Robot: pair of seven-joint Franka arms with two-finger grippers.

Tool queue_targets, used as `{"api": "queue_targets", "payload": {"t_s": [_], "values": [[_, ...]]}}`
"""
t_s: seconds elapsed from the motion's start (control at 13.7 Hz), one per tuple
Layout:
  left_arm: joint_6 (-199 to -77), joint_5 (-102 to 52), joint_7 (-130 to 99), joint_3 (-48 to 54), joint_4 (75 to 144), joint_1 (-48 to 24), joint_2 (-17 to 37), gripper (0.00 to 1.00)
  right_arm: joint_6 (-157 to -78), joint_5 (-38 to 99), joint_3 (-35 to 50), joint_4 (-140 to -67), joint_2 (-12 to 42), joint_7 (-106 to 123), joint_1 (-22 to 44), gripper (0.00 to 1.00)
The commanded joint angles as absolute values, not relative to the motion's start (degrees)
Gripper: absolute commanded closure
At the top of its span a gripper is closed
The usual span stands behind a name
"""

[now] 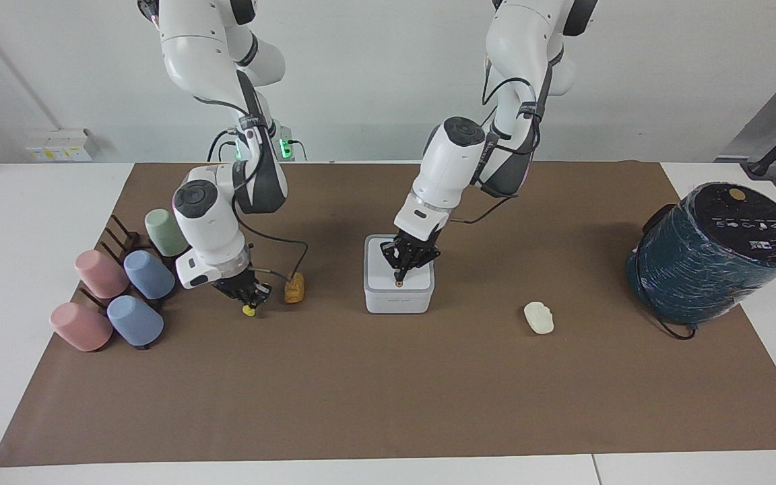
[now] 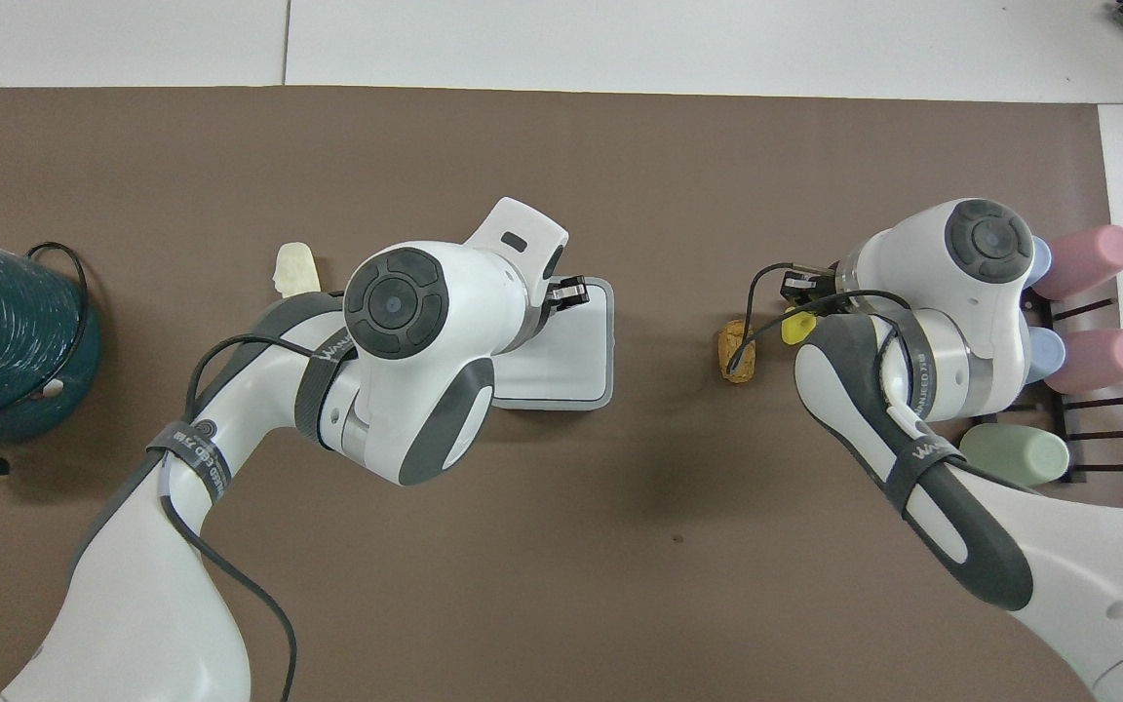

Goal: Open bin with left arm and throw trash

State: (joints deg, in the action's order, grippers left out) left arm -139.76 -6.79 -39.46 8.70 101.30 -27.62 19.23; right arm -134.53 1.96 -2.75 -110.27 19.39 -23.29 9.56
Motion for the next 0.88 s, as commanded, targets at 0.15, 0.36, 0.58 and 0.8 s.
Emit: {"api": "queue_targets", "payload": {"t_s": [0.15,0.36,0.58,0.8], "values": [[-136.34,-7.47,-39.55,7.56,99.86,-28.39,19.60,1.00,-132.10,1.85,-2.64,-108.63,16.35,-23.99,9.32,1.00],[-122.91,-7.12,-39.20,7.30,92.92,-26.46,18.64,1.00,-129.04,1.76,-2.55,-108.46,13.11,-23.99,9.32,1.00],[-112.35,-7.03,-38.85,7.03,89.13,-25.41,16.10,1.00,-126.22,2.54,-2.37,-108.37,10.03,-24.08,9.49,1.00],[-101.11,-6.94,-38.76,6.77,84.83,-23.47,14.07,1.00,-125.42,7.09,0.17,-108.19,8.35,-24.78,9.49,1.00]]}}
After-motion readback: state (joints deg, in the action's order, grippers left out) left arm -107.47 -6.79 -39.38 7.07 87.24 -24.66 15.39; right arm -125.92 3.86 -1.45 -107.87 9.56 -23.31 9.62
